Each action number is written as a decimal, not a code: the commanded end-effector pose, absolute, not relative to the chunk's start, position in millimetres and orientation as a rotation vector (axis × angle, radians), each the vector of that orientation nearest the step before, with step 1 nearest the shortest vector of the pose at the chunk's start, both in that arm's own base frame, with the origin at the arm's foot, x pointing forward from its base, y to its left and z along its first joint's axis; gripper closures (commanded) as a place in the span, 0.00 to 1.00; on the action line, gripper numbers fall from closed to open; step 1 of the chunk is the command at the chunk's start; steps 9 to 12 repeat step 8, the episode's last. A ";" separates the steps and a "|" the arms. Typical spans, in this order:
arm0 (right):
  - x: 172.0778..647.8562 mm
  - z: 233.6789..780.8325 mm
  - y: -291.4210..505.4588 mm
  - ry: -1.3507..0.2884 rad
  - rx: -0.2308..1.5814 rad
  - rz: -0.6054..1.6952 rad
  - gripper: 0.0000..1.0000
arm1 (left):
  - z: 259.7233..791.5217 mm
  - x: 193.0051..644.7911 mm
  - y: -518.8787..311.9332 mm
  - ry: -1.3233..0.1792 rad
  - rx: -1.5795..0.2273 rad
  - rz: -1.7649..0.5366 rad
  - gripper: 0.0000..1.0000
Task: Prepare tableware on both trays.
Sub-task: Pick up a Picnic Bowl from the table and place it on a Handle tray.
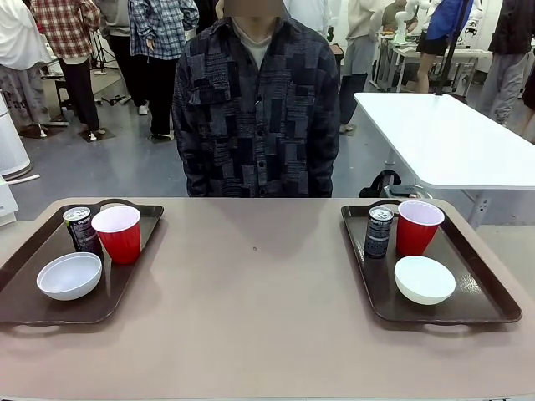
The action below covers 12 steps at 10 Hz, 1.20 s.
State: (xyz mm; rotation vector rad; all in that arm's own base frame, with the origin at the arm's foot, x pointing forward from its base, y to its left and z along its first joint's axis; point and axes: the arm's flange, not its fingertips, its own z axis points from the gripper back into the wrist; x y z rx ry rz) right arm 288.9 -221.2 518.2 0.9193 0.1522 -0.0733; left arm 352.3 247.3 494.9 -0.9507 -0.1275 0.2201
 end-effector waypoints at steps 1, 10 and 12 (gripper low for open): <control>288.2 518.2 -219.5 0.155 0.923 -0.075 0.00 | 496.4 351.4 249.9 -0.131 -0.961 0.203 0.00; 288.2 518.2 -219.5 0.155 0.923 -0.075 0.00 | 496.4 351.4 249.9 -0.131 -0.961 0.203 0.00; 288.2 518.2 -219.5 0.155 0.923 -0.075 0.00 | 496.4 351.4 249.9 -0.131 -0.961 0.203 0.00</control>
